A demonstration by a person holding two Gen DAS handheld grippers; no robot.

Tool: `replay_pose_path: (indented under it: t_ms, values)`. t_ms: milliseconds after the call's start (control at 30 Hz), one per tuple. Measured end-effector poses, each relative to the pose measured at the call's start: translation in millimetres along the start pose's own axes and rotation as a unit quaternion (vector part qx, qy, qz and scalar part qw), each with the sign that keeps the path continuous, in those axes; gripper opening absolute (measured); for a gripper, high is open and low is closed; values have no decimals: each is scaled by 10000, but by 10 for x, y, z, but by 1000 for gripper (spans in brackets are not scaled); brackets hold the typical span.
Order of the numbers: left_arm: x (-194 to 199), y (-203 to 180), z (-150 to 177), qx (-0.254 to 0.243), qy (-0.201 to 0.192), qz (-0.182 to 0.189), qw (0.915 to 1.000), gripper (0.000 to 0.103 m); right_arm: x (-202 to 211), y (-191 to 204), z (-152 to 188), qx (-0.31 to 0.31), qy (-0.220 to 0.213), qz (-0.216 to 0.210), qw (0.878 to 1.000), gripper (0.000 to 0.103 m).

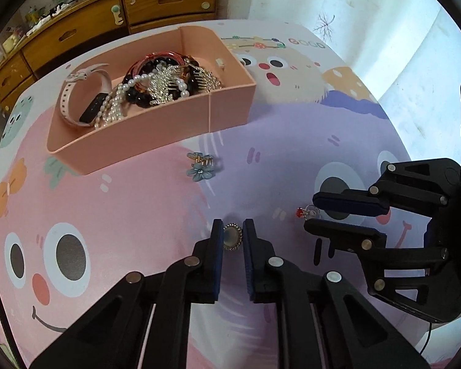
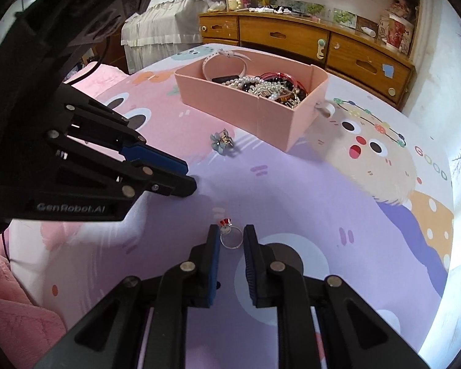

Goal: Organize jewelry
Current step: 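Carry the earring and ring to the pink tray and release both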

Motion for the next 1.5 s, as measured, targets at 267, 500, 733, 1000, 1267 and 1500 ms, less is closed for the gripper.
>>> replay_pose_path:
  t_ms: [267,500,733,1000,1267,1500]
  values:
    - [235,73,-29,271,-115,68,9995,8,238,2,-169,-334,-372,-44,9987,15]
    - [667,177,-148,374,-482,29,9981,8,608,-33,-456,-648,-964,91,9932,15]
    - [1107,385,-347,407,-777,-279,9958,8,905,-32,-824,-766,-1602,211,9839,15]
    - [1441,601,-801,336,-1240,-569,9901,8,992,-48,-1235,-776,-2149,343,9729,15]
    - [1481,789,-1318,334,-1545,-732,9847,8,741,-249,-1624,-1131,-2272,366,9666,15]
    - [1233,931,-1533,361,-1367,-749,9871,13,425,-417,-1771,-1609,-2076,397,9641,16]
Point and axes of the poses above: each gripper's, at about its wrist camera, not at the fingertips, and x roughly against the way its jaws point, y to its left, z to its underside, the point moved 6 cm from there along -x, roughly the way its jaws point, and after that the axes turned 8 degrees about -y, right-handed, at the moved point
